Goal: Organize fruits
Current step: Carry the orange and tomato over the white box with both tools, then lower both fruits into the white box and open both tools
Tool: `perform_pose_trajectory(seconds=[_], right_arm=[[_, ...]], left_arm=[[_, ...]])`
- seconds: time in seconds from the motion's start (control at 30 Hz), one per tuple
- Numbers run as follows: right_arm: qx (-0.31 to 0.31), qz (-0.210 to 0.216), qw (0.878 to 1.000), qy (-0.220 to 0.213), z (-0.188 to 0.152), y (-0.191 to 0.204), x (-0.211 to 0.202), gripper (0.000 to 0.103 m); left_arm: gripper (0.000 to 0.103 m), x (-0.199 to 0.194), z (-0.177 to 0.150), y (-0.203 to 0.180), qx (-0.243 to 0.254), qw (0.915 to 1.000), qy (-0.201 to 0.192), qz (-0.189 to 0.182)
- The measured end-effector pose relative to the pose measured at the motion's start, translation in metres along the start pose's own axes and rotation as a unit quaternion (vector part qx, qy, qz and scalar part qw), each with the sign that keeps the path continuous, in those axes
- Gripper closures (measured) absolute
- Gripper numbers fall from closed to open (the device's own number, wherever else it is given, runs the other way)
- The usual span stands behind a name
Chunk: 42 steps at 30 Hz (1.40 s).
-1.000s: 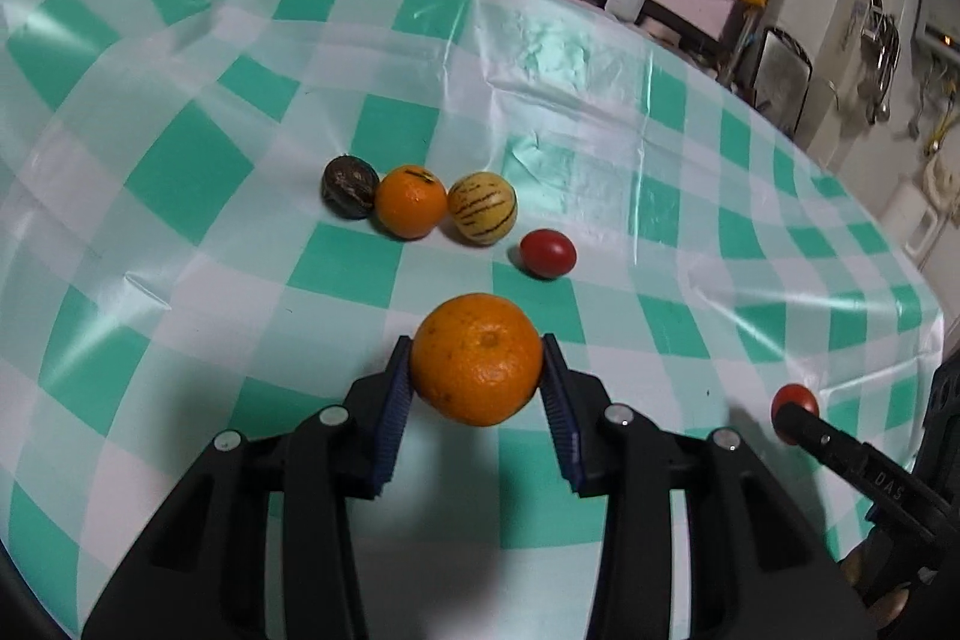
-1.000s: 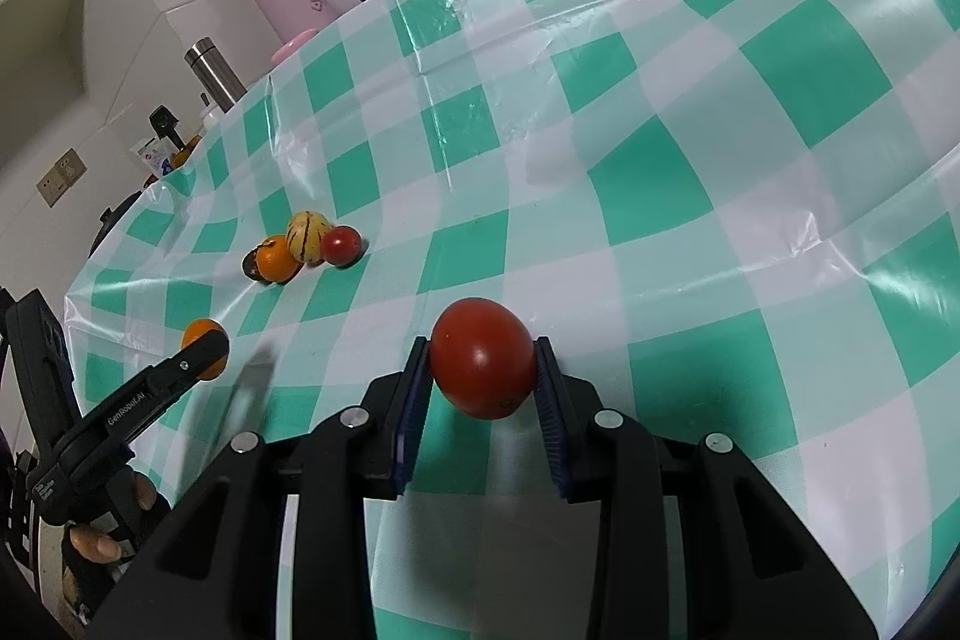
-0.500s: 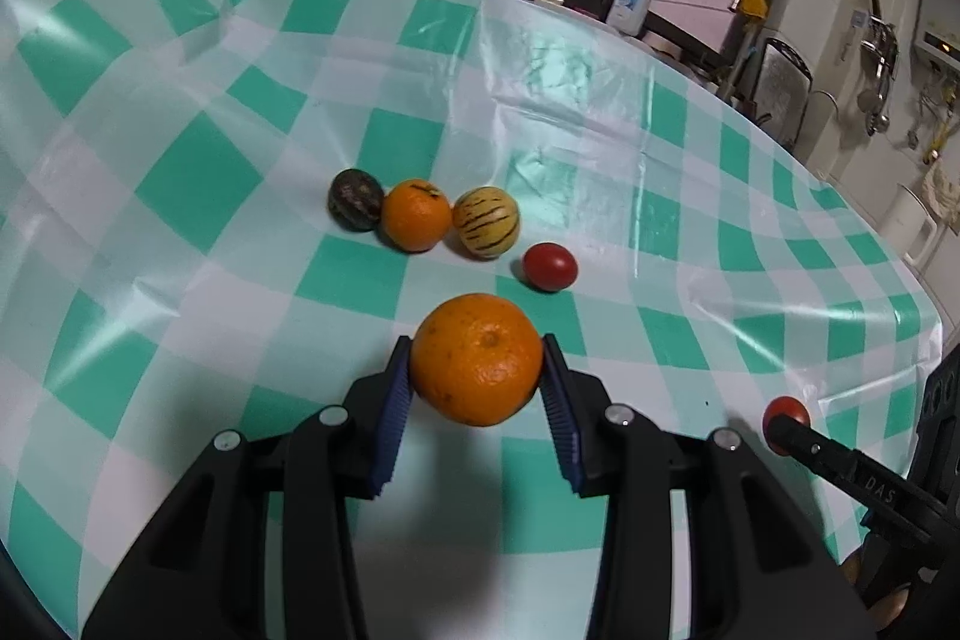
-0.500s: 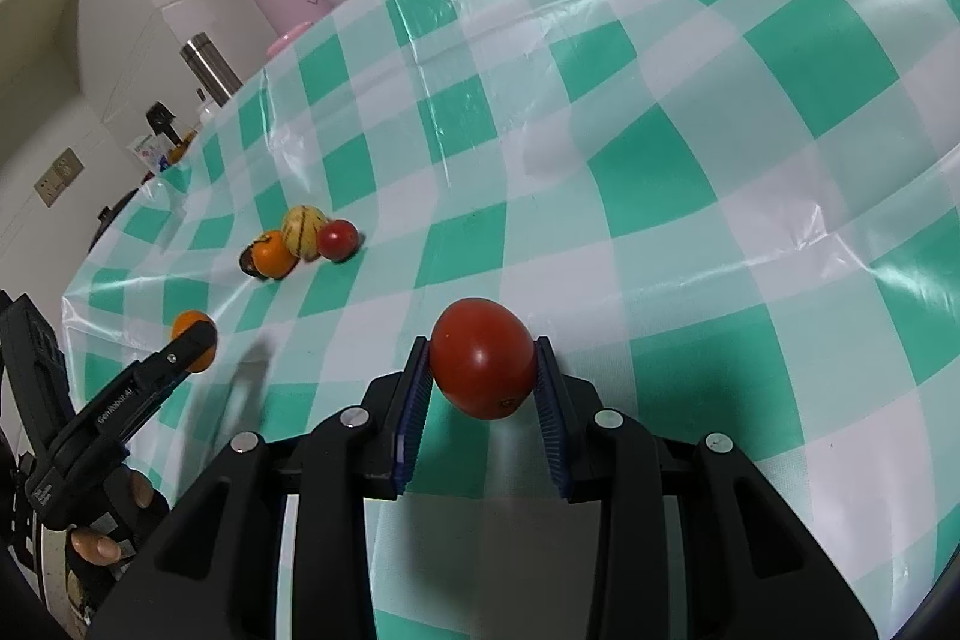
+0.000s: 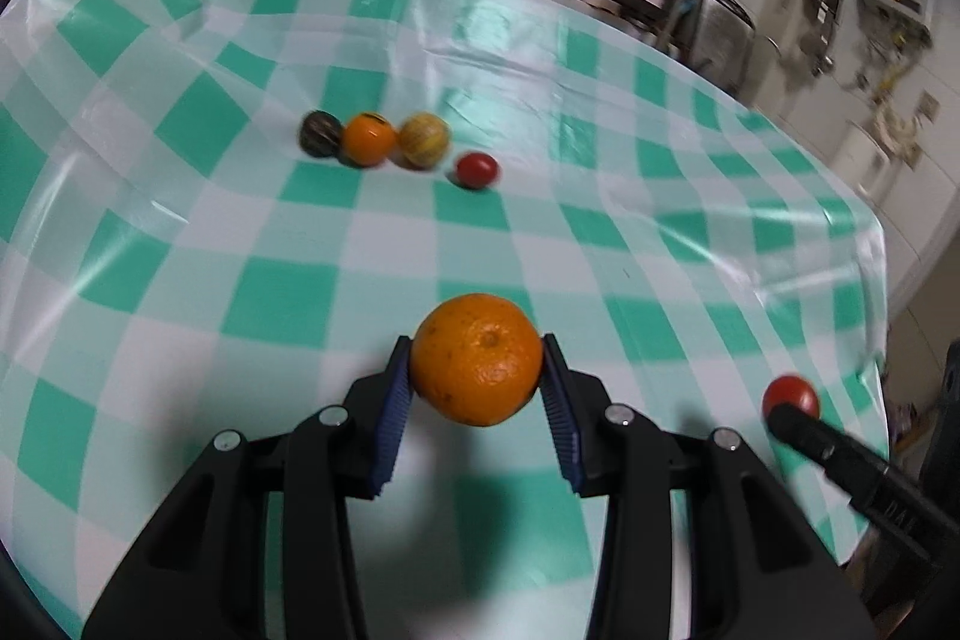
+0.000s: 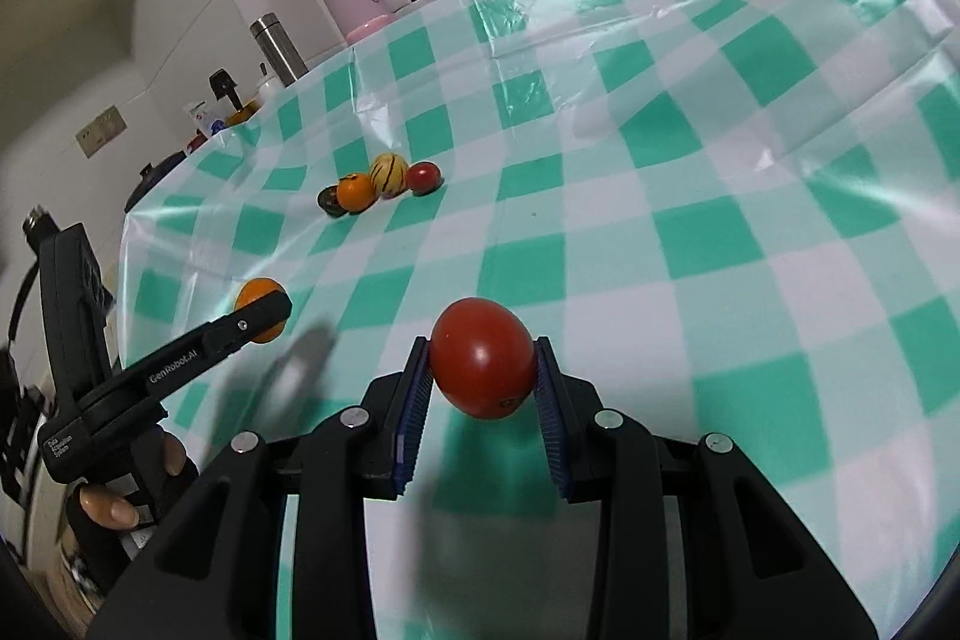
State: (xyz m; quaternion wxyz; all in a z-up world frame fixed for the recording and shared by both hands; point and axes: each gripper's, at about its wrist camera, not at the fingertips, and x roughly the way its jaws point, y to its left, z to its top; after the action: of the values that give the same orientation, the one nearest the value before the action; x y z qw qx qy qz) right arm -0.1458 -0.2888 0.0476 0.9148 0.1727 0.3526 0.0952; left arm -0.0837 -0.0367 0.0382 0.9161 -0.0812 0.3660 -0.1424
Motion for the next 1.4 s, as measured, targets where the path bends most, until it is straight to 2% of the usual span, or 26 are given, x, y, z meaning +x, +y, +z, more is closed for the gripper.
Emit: perform_pose_trajectory(seconds=[0.23,0.37,0.63,0.83,0.93,1.13,1.23,1.33,1.4], right_arm=[[0.018,-0.03,0.999,-0.021,-0.024,-0.033,-0.048,0.07],[0.03,-0.051,0.998,-0.025,-0.041,-0.054,-0.068,0.07],[0.069,-0.081,0.993,-0.051,-0.072,-0.097,-0.111,0.07],[0.094,-0.099,0.988,-0.074,-0.086,-0.122,-0.139,0.07],[0.106,-0.113,0.984,-0.086,-0.092,-0.135,-0.153,0.07],[0.136,-0.146,0.974,-0.111,-0.104,-0.165,-0.184,0.07],[0.154,-0.165,0.967,-0.12,-0.113,-0.182,-0.2,0.07],[0.175,-0.185,0.959,-0.124,-0.126,-0.201,-0.214,0.07],[0.188,-0.195,0.955,-0.124,-0.135,-0.211,-0.219,0.07]], left_arm=[[0.061,-0.005,-0.028,-0.04,0.057,0.9978,0.02,-0.025],[0.061,-0.01,-0.042,-0.069,0.1,0.9939,0.024,-0.041],[0.061,-0.027,-0.065,-0.13,0.185,0.9793,0.025,-0.078],[0.061,-0.043,-0.081,-0.182,0.26,0.9585,0.017,-0.115],[0.061,-0.048,-0.093,-0.209,0.299,0.9449,0.019,-0.132],[0.061,-0.053,-0.124,-0.26,0.372,0.9114,0.031,-0.173],[0.061,-0.053,-0.141,-0.282,0.399,0.8937,0.05,-0.198],[0.061,-0.051,-0.161,-0.302,0.428,0.8749,0.068,-0.217],[0.061,-0.049,-0.176,-0.315,0.45,0.8595,0.081,-0.229]])
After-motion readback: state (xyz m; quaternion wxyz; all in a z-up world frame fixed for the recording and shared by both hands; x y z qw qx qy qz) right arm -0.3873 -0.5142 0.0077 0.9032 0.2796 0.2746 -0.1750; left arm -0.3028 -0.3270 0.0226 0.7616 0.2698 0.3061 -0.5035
